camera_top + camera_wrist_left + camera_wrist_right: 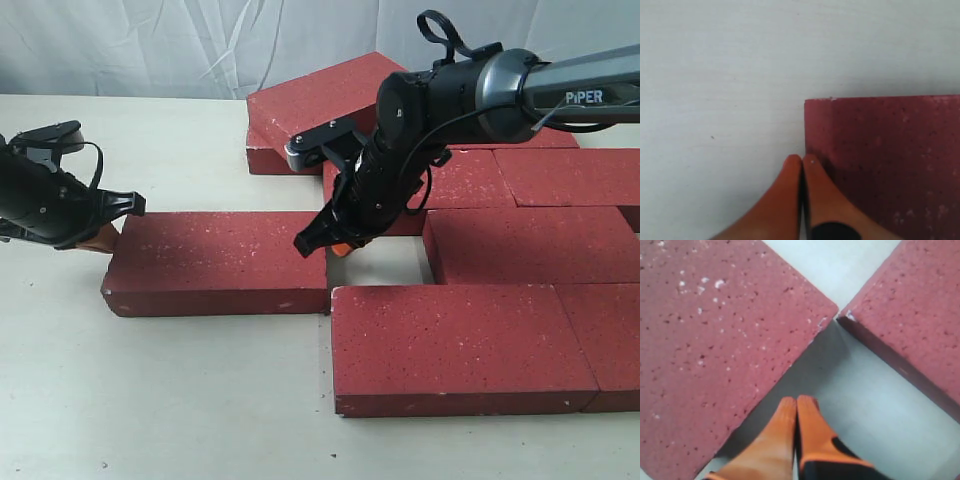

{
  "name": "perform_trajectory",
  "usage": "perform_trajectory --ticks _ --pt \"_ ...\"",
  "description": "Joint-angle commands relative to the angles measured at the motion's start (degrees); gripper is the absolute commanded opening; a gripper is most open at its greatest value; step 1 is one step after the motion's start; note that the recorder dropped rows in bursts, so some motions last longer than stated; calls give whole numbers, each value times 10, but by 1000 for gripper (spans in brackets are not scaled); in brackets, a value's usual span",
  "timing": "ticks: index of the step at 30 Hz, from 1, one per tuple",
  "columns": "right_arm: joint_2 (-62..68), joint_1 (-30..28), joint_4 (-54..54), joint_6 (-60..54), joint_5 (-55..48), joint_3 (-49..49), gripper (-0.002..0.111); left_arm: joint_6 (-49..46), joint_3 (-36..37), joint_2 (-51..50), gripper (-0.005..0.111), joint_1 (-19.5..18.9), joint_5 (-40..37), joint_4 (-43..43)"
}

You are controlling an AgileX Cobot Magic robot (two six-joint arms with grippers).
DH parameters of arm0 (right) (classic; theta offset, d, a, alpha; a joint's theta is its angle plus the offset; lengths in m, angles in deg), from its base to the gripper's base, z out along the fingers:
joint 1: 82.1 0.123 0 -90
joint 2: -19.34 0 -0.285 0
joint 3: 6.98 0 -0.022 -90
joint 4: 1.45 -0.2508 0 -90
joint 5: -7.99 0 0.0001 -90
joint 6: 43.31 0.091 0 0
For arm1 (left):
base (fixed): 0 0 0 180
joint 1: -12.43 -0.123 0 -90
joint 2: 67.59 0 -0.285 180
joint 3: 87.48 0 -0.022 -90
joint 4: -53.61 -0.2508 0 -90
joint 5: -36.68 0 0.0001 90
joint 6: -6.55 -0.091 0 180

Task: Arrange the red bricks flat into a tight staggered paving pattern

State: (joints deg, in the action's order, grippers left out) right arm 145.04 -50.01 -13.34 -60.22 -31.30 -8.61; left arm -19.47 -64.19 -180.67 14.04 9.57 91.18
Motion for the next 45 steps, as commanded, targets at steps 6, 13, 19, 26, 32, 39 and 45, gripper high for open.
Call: perform_trajectory --ticks 6,13,19,26,32,39,45 --pt "0 -1 15 8 4 -3 -1 -6 2 -3 0 32 6 9" --pt "0 -1 15 11 3 -3 -1 -10 2 -3 0 44 17 17" --pt "-9 -1 15 12 -3 -5 -1 -11 2 -3 0 36 23 -1" --pt "-70 15 -23 -16 -141 -69 -1 -11 2 -3 0 23 25 -6" --pt "-55 88 -77 -193 -180 -52 -1 -11 2 -3 0 25 24 -1" --pt "-9 113 -47 -190 -140 -52 -1 -11 2 -3 0 25 20 -1" --pt "21 113 -34 -189 -125 -52 -1 -11 2 -3 0 25 17 1"
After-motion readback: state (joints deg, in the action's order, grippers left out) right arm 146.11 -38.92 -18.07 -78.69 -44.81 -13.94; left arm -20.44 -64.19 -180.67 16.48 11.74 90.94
